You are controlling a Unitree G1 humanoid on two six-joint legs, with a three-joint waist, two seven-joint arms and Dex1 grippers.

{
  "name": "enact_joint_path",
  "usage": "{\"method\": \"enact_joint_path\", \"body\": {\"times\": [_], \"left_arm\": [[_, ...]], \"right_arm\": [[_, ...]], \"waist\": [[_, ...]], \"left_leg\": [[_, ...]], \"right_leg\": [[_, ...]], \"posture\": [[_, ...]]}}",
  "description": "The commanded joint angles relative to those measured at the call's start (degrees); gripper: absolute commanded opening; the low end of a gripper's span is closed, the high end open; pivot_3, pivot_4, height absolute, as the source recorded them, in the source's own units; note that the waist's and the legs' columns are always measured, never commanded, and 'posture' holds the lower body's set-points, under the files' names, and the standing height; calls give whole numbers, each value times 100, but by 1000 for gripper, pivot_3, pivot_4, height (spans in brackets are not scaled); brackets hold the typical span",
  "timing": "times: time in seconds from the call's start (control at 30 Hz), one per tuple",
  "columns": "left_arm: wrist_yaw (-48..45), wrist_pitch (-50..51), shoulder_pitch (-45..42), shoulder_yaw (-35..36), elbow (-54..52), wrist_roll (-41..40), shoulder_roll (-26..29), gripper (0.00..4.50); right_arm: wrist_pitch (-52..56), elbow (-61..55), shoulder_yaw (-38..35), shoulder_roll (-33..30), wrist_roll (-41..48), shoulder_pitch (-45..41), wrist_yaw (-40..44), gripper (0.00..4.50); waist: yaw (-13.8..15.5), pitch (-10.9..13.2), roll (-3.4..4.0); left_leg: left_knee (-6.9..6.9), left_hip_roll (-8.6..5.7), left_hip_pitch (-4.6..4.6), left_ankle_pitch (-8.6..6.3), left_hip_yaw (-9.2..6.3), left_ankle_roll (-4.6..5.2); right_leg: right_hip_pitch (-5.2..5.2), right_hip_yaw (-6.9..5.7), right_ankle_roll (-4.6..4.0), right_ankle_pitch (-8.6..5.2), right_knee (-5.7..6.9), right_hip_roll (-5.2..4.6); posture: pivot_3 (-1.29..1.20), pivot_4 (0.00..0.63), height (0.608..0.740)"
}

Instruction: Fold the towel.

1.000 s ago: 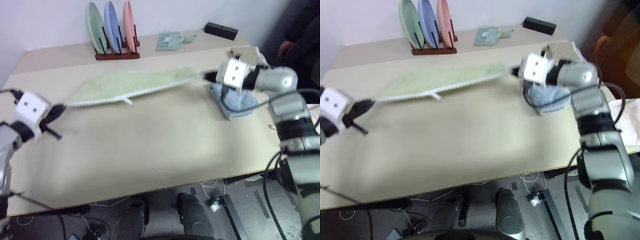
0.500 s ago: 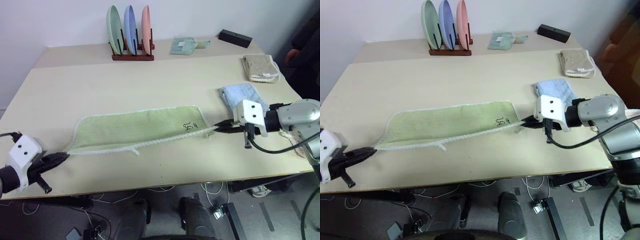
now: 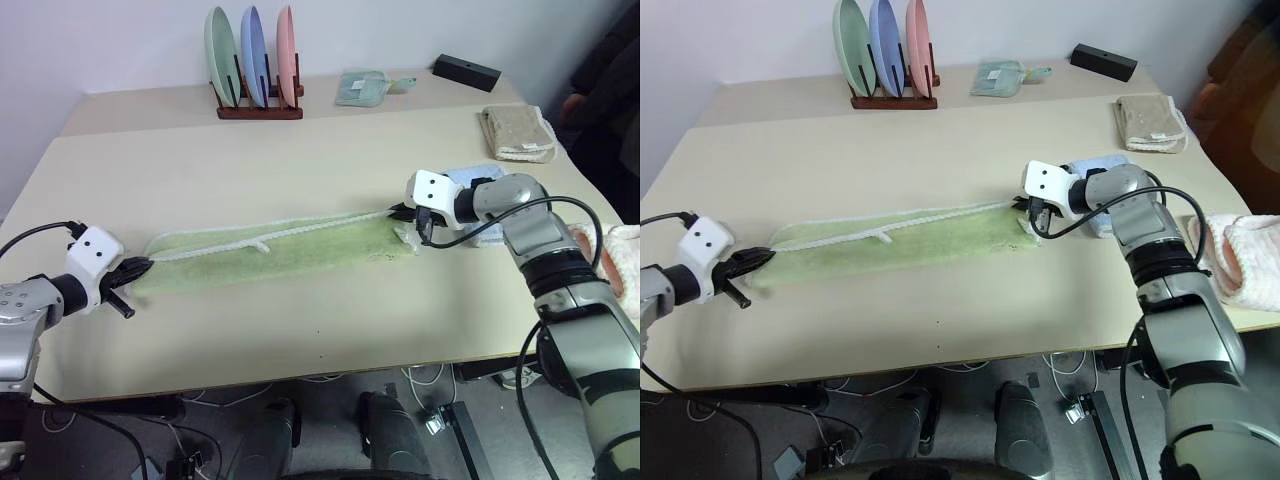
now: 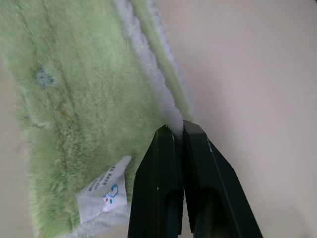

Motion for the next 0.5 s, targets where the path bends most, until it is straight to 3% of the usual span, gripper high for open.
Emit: {"method": "enact_joint_path", "body": {"times": [0.03,0.5], "left_arm": [[124,-344,-252,-37,387,150,-9,0],[535,-750,-836,-151,1217,203,-303,0]], "right_arm": [[-420,471,-92,87,-115,-295,-85,119],[-786,976,-201,152,-232,-369,-185,119]], "waist": [[-2,0,0],[-12,0,1]], "left_leg": [[-1,0,0,0,-1,0],[2,-5,0,0,-1,-1]], "right_leg": [[-1,0,0,0,0,0],[-4,3,2,1,7,3]], "posture": [[0,150,740],[0,150,740]]}}
